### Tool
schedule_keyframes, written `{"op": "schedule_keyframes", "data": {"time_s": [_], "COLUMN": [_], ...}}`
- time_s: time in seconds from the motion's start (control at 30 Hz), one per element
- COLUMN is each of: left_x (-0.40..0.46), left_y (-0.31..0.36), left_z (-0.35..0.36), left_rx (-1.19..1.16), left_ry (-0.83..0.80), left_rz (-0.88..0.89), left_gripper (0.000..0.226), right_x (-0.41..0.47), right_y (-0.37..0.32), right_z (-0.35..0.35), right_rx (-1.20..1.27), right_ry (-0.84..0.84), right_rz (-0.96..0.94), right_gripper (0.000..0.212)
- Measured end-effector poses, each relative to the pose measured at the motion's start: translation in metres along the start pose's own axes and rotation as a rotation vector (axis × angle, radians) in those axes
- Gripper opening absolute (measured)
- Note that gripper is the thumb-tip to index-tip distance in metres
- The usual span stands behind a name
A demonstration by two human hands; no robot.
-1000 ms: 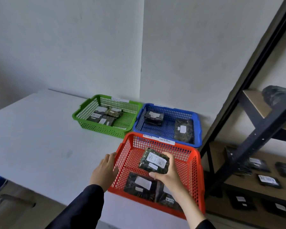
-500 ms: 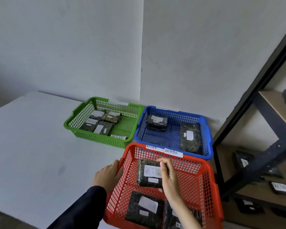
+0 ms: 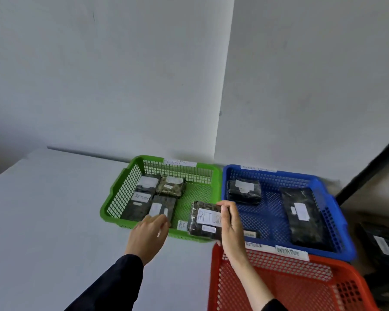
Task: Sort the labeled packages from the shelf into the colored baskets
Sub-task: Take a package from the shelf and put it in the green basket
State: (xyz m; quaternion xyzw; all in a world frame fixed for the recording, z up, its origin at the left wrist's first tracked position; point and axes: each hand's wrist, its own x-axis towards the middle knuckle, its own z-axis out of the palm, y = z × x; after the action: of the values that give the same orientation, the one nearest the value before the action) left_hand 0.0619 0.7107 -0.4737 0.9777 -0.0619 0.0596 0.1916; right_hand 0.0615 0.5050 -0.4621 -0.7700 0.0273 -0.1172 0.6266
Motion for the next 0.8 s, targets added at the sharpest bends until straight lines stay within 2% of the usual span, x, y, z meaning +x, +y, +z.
{"op": "schedule_keyframes", "data": {"time_s": [0.1, 0.2, 0.33, 0.4, 0.47, 0.53, 0.6, 0.73, 0.8], "left_x": [0.023, 0.042, 0.054, 0.057, 0.054, 0.052, 0.051, 0.052, 0.052], "left_y": [-0.036, -0.055, -0.062, -0.064, -0.068, -0.072, -0.075, -0.074, -0.074], "left_z": [0.005, 0.010, 0.016, 0.018, 0.024, 0.031, 0.035, 0.037, 0.038], "left_rx": [0.076, 0.105, 0.115, 0.152, 0.203, 0.237, 0.237, 0.224, 0.215], "left_ry": [-0.002, -0.070, -0.193, -0.213, -0.171, -0.078, -0.051, -0.023, -0.022], "left_rz": [0.067, 0.076, 0.116, 0.118, 0.150, 0.189, 0.209, 0.219, 0.215], "left_gripper": [0.035, 0.051, 0.073, 0.069, 0.047, 0.038, 0.036, 0.038, 0.038], "right_x": [0.026, 0.048, 0.068, 0.077, 0.086, 0.094, 0.097, 0.087, 0.082], "right_y": [0.007, 0.020, 0.038, 0.048, 0.053, 0.054, 0.055, 0.064, 0.066], "right_z": [0.037, 0.063, 0.080, 0.083, 0.083, 0.081, 0.083, 0.095, 0.095], "right_rx": [-0.135, -0.347, -0.482, -0.462, -0.454, -0.493, -0.561, -0.622, -0.779], "right_ry": [-0.009, -0.034, -0.117, -0.137, -0.168, -0.270, -0.390, -0.288, -0.289], "right_rz": [0.003, 0.003, 0.140, 0.202, 0.241, 0.290, 0.323, 0.361, 0.343], "right_gripper": [0.014, 0.021, 0.025, 0.021, 0.014, 0.008, 0.011, 0.010, 0.017]}}
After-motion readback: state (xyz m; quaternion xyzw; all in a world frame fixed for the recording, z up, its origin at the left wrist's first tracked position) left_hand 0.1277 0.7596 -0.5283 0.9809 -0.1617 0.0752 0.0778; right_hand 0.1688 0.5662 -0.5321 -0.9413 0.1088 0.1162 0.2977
